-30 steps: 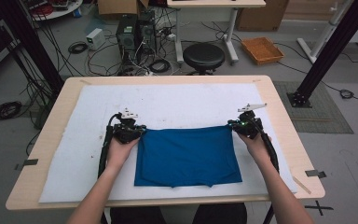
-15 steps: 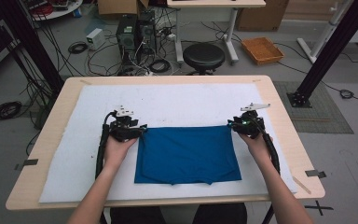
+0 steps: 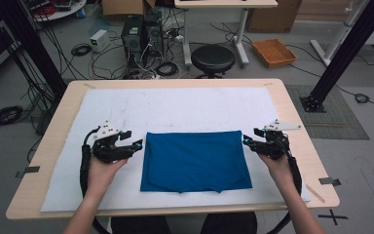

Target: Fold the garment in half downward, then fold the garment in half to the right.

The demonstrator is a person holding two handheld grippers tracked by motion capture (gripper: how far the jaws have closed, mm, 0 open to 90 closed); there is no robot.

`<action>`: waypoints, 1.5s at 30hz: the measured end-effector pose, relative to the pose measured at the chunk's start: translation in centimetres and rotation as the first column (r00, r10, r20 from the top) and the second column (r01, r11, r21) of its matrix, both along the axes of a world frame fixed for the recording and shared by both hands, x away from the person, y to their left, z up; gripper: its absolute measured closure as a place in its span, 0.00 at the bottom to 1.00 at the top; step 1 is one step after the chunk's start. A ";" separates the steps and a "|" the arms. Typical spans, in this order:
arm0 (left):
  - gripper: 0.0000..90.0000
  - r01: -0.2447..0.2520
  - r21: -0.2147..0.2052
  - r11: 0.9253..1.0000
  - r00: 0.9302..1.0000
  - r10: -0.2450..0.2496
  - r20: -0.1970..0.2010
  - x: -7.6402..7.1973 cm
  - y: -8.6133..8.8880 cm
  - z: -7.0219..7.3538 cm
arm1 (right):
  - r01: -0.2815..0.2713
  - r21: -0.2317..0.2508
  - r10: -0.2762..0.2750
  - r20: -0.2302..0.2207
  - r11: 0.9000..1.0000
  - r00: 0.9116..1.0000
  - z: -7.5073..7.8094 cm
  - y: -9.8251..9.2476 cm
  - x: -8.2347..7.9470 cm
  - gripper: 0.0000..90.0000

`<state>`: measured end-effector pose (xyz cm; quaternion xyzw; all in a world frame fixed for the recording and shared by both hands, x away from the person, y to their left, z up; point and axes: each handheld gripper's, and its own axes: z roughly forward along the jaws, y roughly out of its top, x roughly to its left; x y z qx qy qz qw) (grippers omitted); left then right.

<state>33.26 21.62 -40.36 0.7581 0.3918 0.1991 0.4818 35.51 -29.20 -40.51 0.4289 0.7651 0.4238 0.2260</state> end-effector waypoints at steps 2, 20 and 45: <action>0.43 -0.008 -0.007 1.000 1.000 0.008 0.000 -0.1 0.2 0.0 | 0.005 0.007 -0.005 -0.001 1.000 1.000 0.1 -0.3 -0.1 0.49; 0.43 -0.007 -0.032 0.999 1.000 0.007 -0.008 -1.1 -0.5 0.5 | 0.017 0.031 -0.018 0.020 0.999 1.000 0.4 -0.8 -0.2 0.48; 0.46 -0.132 -0.133 0.982 0.955 0.091 -0.281 -6.9 -0.6 -4.2 | 0.012 0.009 -0.012 0.019 1.000 1.000 0.1 -0.6 -0.3 0.48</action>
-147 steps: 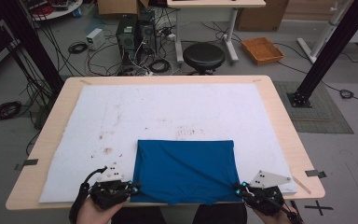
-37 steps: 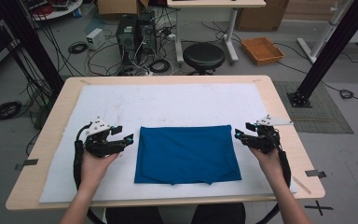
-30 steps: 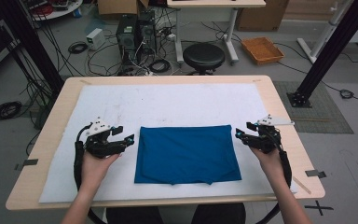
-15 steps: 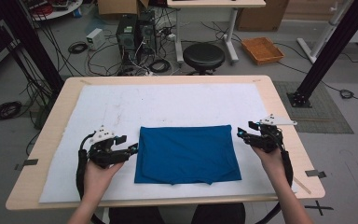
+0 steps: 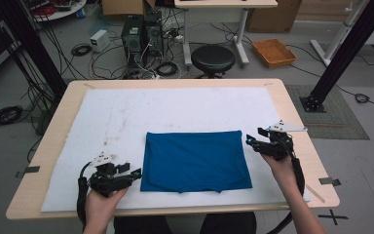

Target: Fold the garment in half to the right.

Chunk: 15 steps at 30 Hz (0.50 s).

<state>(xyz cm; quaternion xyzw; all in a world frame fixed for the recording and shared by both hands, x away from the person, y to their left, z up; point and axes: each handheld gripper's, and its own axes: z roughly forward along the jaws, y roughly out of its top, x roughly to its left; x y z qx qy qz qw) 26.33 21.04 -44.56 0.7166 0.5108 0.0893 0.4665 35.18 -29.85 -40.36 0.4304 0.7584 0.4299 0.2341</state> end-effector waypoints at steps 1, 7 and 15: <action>0.46 -0.001 -0.009 1.000 1.000 0.001 -0.011 0.0 -0.1 -0.2 | -0.003 -0.001 0.003 0.002 1.000 1.000 0.0 0.1 0.0 0.48; 0.49 -0.015 -0.021 1.000 0.999 0.014 -0.047 -0.3 -1.0 -0.6 | -0.017 -0.010 0.017 0.002 1.000 1.000 -0.1 0.5 -0.1 0.48; 0.59 -0.047 -0.021 0.999 0.997 0.046 -0.060 -0.6 -2.0 -0.8 | -0.037 -0.016 0.037 0.003 0.999 0.999 -0.1 1.3 -0.2 0.48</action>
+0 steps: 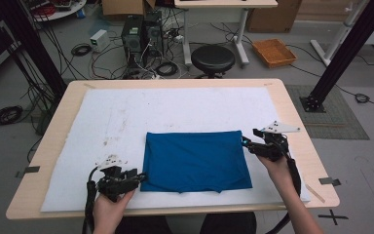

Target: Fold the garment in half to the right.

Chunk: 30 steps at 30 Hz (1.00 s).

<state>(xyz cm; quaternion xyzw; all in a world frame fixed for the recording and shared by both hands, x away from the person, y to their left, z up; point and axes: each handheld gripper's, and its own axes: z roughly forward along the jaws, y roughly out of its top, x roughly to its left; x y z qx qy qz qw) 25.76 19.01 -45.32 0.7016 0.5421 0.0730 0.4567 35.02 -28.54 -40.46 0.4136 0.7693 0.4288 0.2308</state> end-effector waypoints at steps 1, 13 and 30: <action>0.59 -0.004 0.005 1.000 1.000 0.004 0.002 -0.1 -0.3 0.0 | -0.002 -0.001 0.002 0.000 1.000 1.000 0.0 0.1 0.0 0.48; 0.67 -0.042 0.066 0.997 0.999 0.041 0.016 -0.3 -1.6 0.1 | -0.089 -0.010 0.090 0.025 0.996 0.996 1.2 4.0 0.0 0.48; 0.68 -0.019 0.072 0.997 0.999 0.017 0.027 -0.3 -2.6 0.1 | -0.244 0.006 0.244 -0.002 0.970 0.970 1.9 14.7 2.5 0.49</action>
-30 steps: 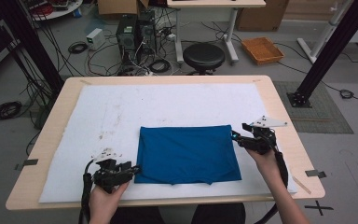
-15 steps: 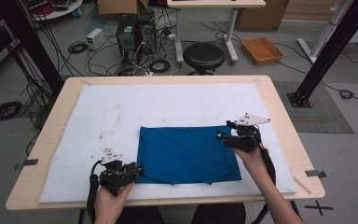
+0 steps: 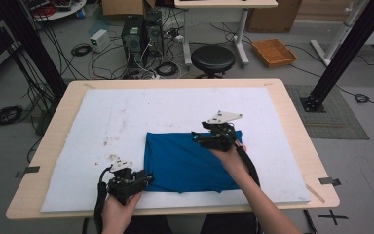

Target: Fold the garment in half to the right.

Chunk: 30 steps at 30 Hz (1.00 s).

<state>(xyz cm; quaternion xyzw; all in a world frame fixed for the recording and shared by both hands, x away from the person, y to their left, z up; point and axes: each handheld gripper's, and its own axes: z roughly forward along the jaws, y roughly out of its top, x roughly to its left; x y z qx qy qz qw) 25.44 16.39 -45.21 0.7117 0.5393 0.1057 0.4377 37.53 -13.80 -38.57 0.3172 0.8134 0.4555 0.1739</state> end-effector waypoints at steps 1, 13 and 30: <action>0.68 0.000 0.001 1.000 1.000 0.000 0.001 0.0 0.0 0.0 | -0.008 0.000 0.008 -0.009 1.000 1.000 -0.1 0.8 0.3 0.49; 0.68 0.015 0.001 1.000 1.000 -0.015 0.001 0.0 0.2 0.0 | -0.064 -0.028 0.062 -0.085 0.998 0.994 -1.8 9.1 3.1 0.50; 0.71 -0.001 -0.005 1.000 1.000 0.001 0.003 0.0 0.2 -0.1 | -0.084 -0.082 0.070 -0.164 0.993 0.984 -4.5 15.6 6.3 0.70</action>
